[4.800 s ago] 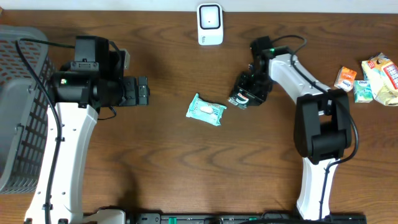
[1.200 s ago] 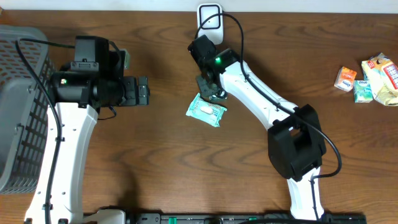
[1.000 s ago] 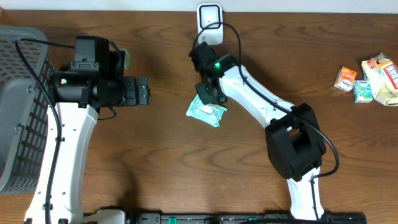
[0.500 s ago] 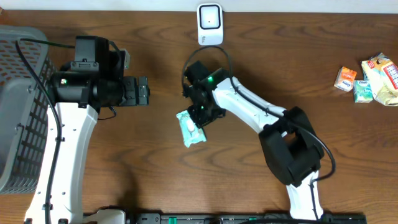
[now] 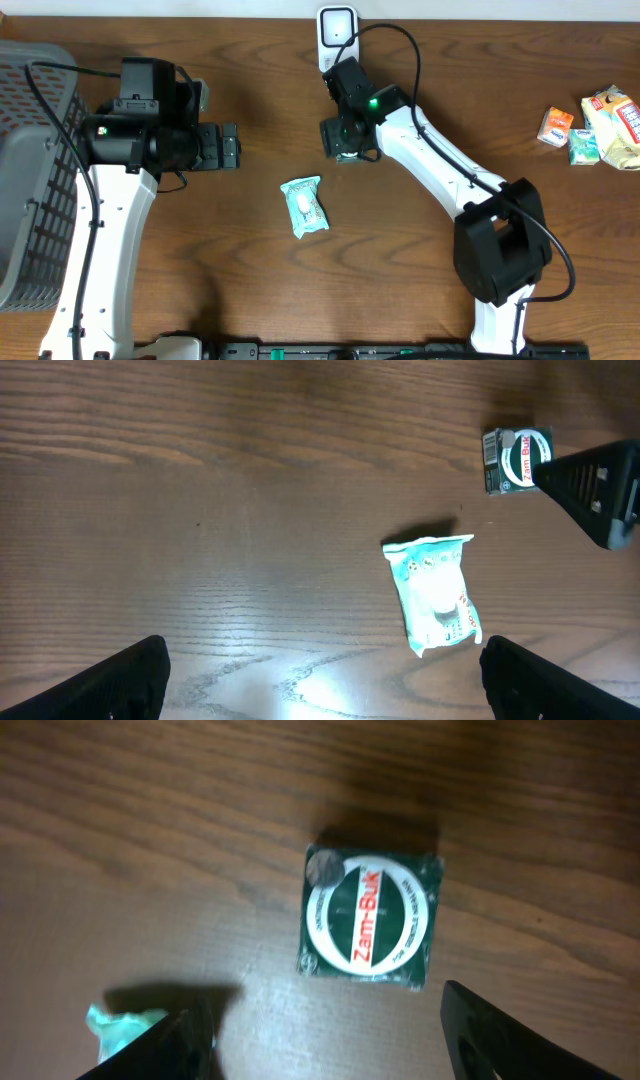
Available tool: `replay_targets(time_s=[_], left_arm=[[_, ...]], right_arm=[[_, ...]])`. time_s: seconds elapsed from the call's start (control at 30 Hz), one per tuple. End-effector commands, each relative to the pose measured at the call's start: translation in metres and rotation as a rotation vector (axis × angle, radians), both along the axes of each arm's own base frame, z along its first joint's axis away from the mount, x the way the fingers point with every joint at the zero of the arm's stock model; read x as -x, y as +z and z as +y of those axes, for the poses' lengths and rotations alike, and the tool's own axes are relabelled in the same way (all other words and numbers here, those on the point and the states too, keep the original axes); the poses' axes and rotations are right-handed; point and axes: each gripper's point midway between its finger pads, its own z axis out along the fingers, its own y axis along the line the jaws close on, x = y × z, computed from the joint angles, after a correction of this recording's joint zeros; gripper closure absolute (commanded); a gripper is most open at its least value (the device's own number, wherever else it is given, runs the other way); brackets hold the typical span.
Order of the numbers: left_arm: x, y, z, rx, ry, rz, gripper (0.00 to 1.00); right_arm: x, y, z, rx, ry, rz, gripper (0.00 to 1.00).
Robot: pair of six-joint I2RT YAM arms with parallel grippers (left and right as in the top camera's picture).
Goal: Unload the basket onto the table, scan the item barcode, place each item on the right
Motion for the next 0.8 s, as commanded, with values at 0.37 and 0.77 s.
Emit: replay_targets(time_s=[0.37,0.77], left_arm=[[0.002,-0.003,0.001,-0.01,-0.001,0.011,0.02],[0.002,-0.003,0.001,-0.01,-0.001,0.011,0.02]], right_arm=[[-0.01,-0.059,-0.014,0.137,-0.007,0.034,0.28],[-0.024,-0.059,-0.062,0.283,-0.092,0.002,0.31]])
